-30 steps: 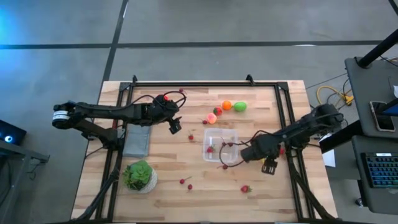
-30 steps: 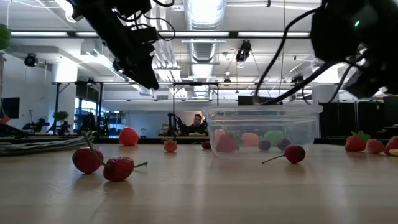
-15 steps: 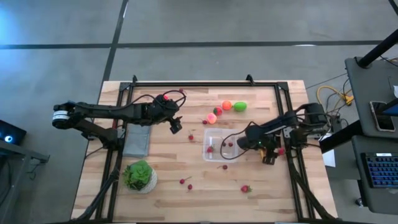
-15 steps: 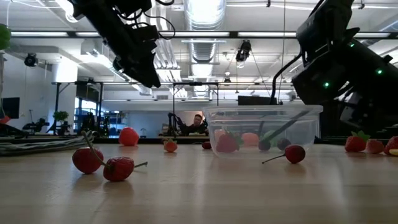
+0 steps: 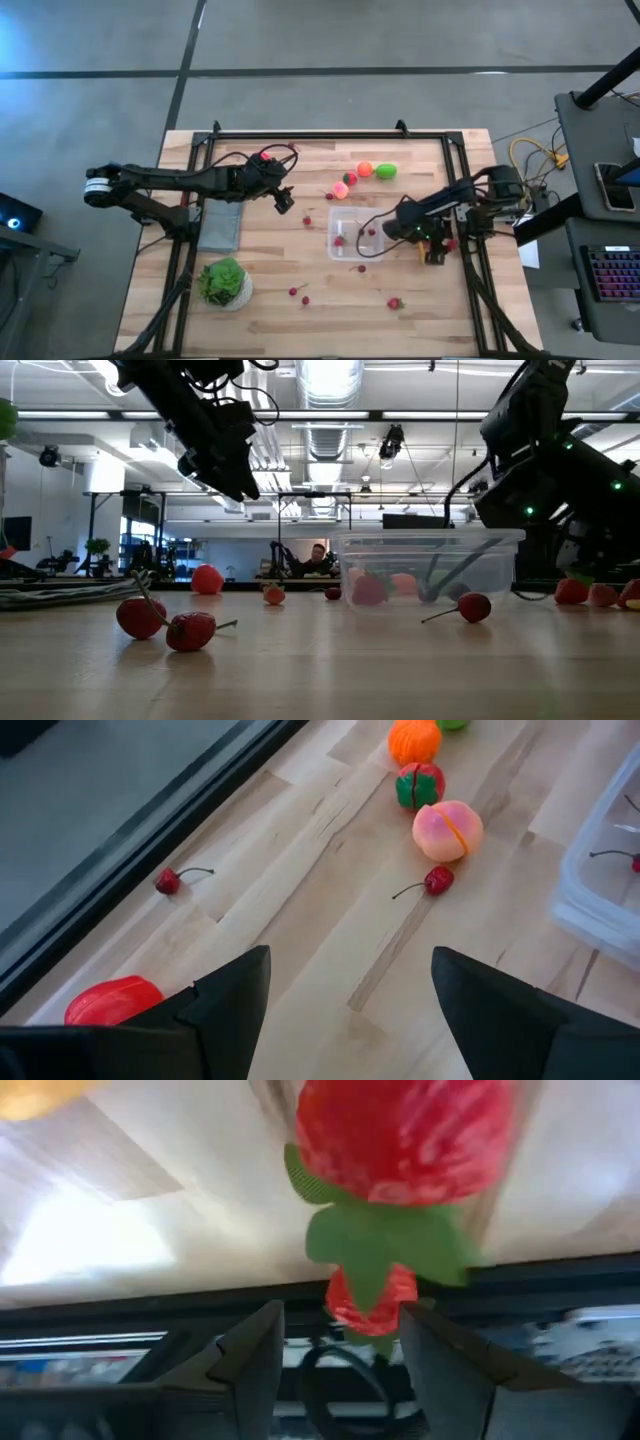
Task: Pick and placing Produce into tupperware
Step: Put the strawberry into the transparent bin
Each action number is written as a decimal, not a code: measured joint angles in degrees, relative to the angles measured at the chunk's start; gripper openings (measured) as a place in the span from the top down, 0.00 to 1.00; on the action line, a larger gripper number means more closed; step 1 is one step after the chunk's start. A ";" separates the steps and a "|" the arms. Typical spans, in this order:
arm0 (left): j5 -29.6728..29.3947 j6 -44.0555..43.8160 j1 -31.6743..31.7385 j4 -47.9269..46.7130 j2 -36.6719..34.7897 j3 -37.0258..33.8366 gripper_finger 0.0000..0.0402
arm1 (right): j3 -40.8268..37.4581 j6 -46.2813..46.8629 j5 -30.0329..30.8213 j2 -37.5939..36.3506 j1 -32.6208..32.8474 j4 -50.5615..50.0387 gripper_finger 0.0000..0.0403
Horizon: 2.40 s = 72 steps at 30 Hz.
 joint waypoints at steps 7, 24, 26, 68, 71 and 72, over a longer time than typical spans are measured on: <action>0.00 -0.07 0.00 -0.02 0.00 0.00 0.35 | -2.85 5.93 -2.75 3.39 0.02 3.51 0.53; 0.00 0.02 0.00 -0.05 0.00 0.00 0.35 | -5.17 8.82 -2.12 5.12 0.02 6.47 0.56; 0.00 0.02 0.00 -0.05 0.00 0.00 0.35 | -5.11 8.82 -2.12 5.12 0.02 6.25 0.59; 0.60 0.33 -0.05 -0.63 0.00 0.00 0.35 | 14.06 19.14 1.17 -2.90 0.43 -2.21 0.57; 0.63 0.35 -0.04 -0.61 0.00 -0.17 0.35 | 12.33 21.85 0.88 -3.01 1.86 -1.60 0.51; 0.66 0.37 -0.04 -0.57 0.00 -0.22 0.35 | 11.89 23.69 0.88 -3.01 2.27 -1.28 0.49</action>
